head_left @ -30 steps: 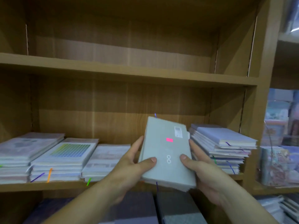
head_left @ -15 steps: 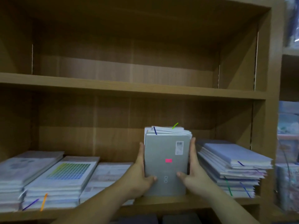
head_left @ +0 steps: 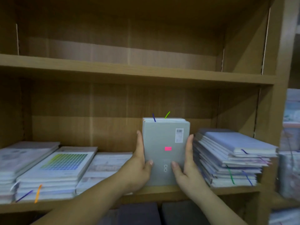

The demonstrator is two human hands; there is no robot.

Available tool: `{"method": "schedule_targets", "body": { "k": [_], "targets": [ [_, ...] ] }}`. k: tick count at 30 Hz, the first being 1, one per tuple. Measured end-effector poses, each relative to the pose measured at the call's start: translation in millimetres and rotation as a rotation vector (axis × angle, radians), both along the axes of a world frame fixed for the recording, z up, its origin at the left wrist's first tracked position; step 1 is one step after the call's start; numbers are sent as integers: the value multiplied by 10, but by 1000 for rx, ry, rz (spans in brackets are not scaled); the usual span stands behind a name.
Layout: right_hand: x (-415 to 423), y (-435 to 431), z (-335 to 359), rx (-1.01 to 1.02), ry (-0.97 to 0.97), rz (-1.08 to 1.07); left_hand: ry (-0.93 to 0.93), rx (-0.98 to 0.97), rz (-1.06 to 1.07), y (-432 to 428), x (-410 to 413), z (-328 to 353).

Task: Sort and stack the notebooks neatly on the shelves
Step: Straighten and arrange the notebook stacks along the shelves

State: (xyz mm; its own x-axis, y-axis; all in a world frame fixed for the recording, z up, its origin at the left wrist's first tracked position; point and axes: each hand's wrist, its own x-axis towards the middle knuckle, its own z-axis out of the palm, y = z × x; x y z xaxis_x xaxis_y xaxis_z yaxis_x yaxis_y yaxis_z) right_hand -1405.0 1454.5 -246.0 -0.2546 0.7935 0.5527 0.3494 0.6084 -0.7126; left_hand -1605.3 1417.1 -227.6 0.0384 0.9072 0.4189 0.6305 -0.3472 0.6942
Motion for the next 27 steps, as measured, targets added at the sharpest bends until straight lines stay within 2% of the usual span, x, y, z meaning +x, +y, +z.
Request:
{"method": "schedule_targets", "body": {
  "k": [3, 6, 10, 13, 17, 21, 23, 27],
  "targets": [
    [79, 15, 17, -8, -33, 32, 41, -32, 10, -13, -16, 37],
    [76, -4, 47, -41, -5, 54, 6, -35, 15, -31, -13, 47],
    [104, -15, 194, -133, 87, 131, -130, -70, -7, -120, 33, 193],
    [200, -69, 388, -306, 206, 171, -294, -58, -19, -214, 83, 344],
    [259, -172, 586, -499, 267, 35, -481, -86, 17, -322, 197, 369],
    [295, -292, 541, -684, 241, 49, -587, -156, 137, -407, 375, 147],
    [265, -339, 461, -695, 217, 0, -618, -183, 175, -458, 432, 32],
    [177, -328, 424, -673, 247, -68, -613, -99, 262, -512, 385, -31]
  ]
}}
